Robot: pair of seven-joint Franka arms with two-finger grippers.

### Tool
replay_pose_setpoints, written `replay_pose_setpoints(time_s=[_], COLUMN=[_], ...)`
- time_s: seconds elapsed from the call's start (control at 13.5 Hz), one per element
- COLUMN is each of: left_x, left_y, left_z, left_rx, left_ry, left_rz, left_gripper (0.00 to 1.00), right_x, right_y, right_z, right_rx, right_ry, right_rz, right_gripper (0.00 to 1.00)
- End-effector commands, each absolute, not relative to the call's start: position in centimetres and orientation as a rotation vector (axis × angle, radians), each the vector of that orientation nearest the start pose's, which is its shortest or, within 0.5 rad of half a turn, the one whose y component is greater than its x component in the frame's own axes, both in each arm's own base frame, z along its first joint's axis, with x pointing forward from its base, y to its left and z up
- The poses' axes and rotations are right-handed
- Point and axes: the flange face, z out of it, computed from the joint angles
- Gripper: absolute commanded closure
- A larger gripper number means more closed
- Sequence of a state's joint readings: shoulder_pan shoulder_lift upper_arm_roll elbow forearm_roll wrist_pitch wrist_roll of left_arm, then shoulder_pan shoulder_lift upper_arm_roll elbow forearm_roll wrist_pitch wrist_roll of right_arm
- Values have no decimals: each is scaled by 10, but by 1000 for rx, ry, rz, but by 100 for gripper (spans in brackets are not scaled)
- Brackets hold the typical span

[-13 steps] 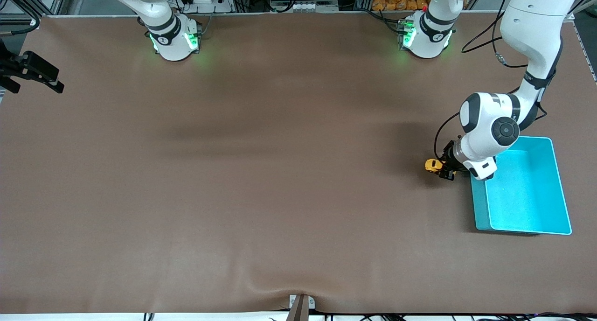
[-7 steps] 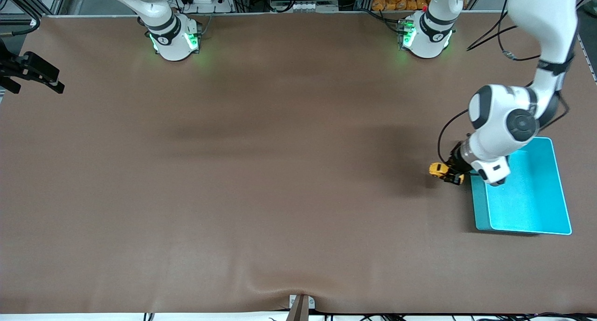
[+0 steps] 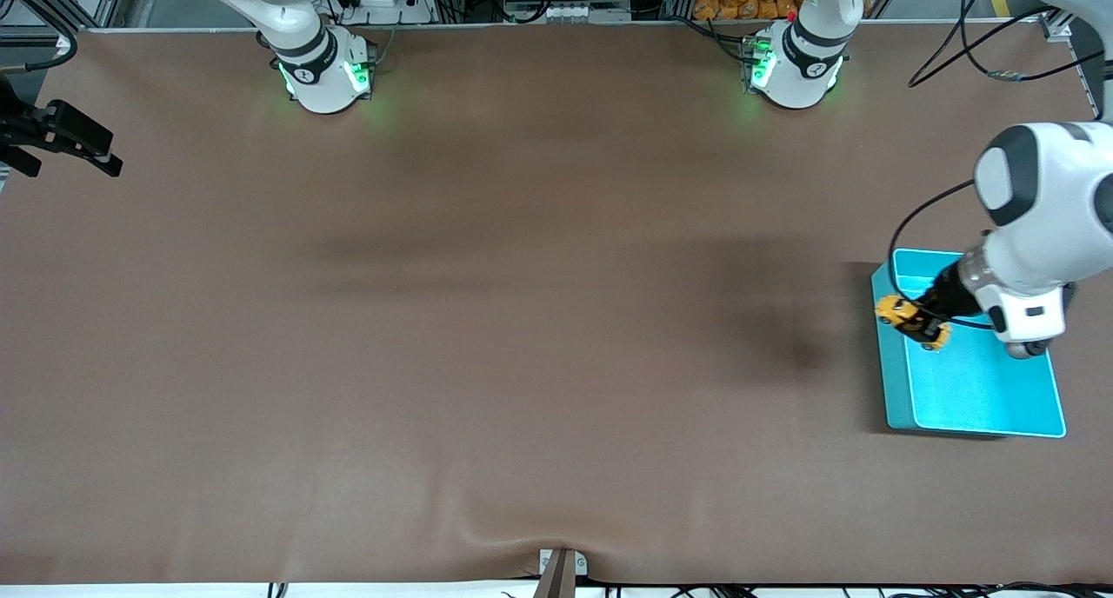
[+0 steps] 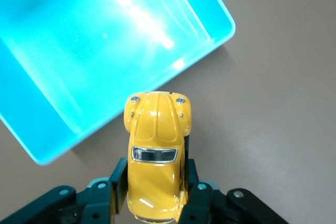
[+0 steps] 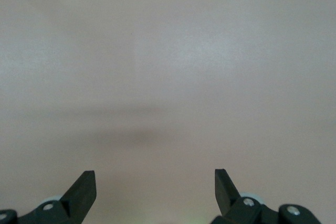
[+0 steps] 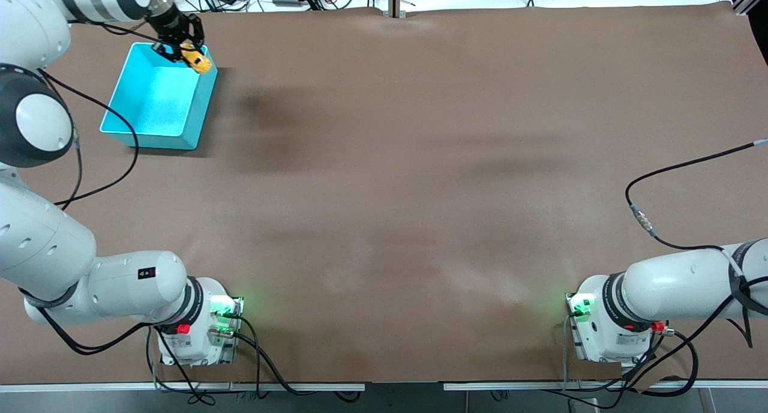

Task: Wind and store yellow beetle car
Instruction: 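Lift the car with the left gripper and lower it into the bin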

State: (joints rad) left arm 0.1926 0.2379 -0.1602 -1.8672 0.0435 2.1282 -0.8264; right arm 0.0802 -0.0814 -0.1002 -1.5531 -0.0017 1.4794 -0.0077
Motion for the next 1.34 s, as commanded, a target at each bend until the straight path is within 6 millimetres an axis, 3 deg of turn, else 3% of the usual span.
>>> replay_pose_setpoints(time_s=[0.0, 0.22, 0.67, 1.11, 1.26], left_x=[621, 618, 618, 623, 629], left_y=[52, 83, 125, 145, 152], left_z=[394, 391, 360, 325, 312], left_rx=[-2969, -3038, -3131, -3155, -3072], left_ry=[-1033, -800, -353, -48, 43], left_rz=[-21, -16, 52, 36, 44], left_gripper=[100, 100, 100, 100, 100], right_x=[520, 520, 520, 521, 521], right_y=[-12, -13, -13, -13, -15], right_z=[671, 672, 674, 673, 673], right_rx=[-3148, -3150, -3150, -3150, -3151], right_ry=[14, 17, 17, 14, 15], right_rz=[-14, -18, -26, -28, -30], right_gripper=[0, 0, 0, 0, 0])
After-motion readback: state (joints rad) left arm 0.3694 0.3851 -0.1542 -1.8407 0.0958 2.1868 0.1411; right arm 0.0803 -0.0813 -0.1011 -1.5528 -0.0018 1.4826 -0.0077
